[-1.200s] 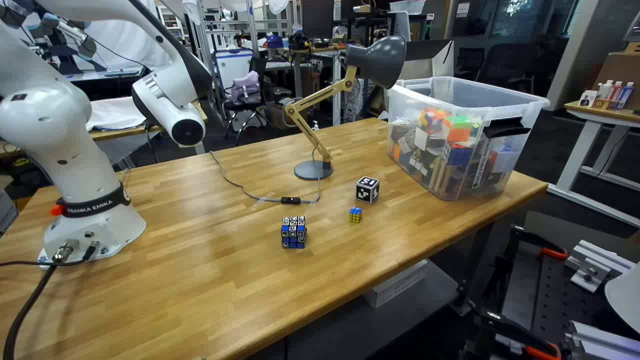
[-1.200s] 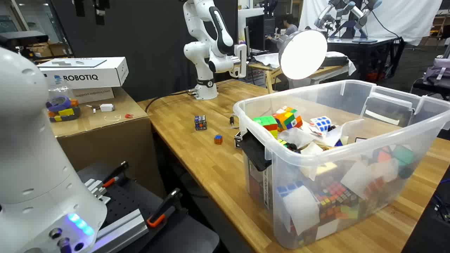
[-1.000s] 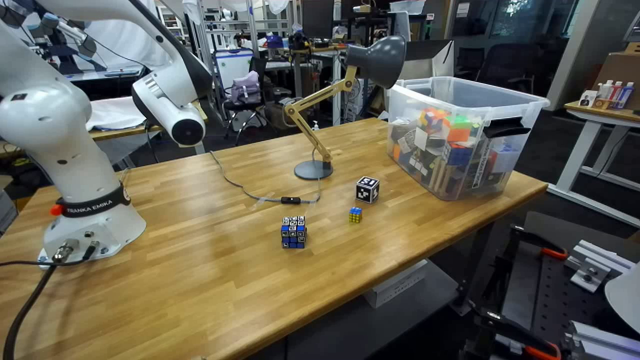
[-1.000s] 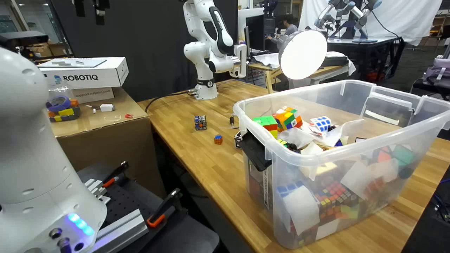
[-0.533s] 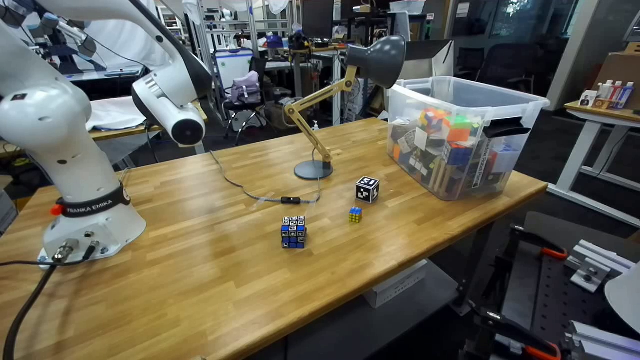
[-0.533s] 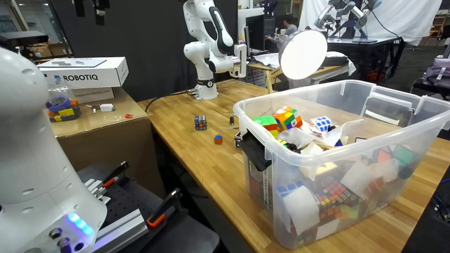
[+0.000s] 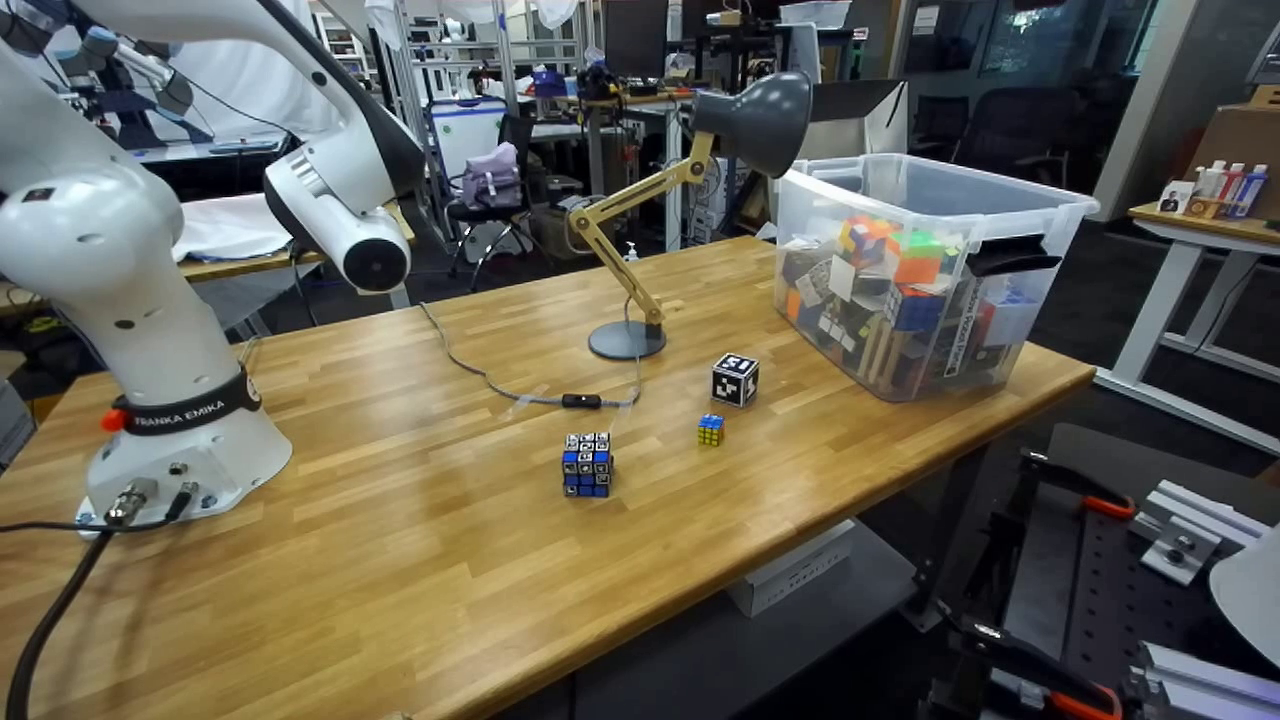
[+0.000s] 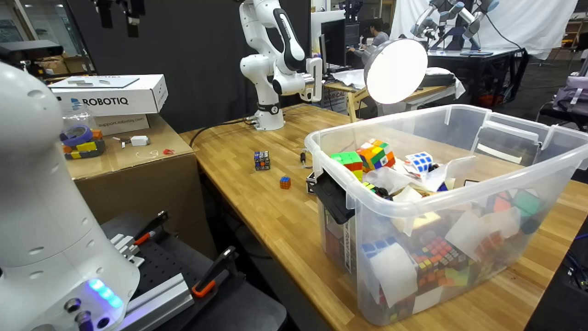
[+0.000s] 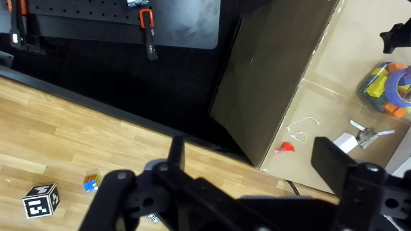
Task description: Turn off the desk lamp
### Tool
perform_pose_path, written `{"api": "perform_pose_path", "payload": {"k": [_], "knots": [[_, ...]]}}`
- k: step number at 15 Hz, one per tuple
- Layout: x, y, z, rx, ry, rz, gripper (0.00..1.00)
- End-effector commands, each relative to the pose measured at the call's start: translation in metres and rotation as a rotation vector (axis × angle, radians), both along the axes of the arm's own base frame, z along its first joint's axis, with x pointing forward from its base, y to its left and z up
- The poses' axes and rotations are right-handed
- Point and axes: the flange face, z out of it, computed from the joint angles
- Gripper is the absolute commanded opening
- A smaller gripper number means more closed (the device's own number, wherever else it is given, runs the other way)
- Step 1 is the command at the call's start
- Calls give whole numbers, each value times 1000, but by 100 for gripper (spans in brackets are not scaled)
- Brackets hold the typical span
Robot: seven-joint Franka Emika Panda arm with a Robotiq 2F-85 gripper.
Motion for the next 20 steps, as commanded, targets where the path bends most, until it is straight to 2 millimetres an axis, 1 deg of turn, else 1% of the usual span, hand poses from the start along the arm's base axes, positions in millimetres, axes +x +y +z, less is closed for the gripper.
{"api": "perform_pose_path", "payload": {"k": [1, 4, 6, 8, 10, 11, 13, 14, 16, 20], "knots": [[26, 16, -15, -86, -10, 61, 100], [58, 33, -35, -168, -85, 98, 100], [83, 38, -50, -206, -111, 104, 100], [108, 33, -69, -232, -86, 77, 100], [126, 26, -84, -220, -13, 44, 100], [111, 27, -84, -217, -55, 65, 100], [126, 24, -93, -213, -28, 53, 100], [127, 24, -92, -212, -25, 52, 100], [127, 26, -88, -213, -26, 53, 100], [126, 26, -88, -213, -26, 53, 100]]}}
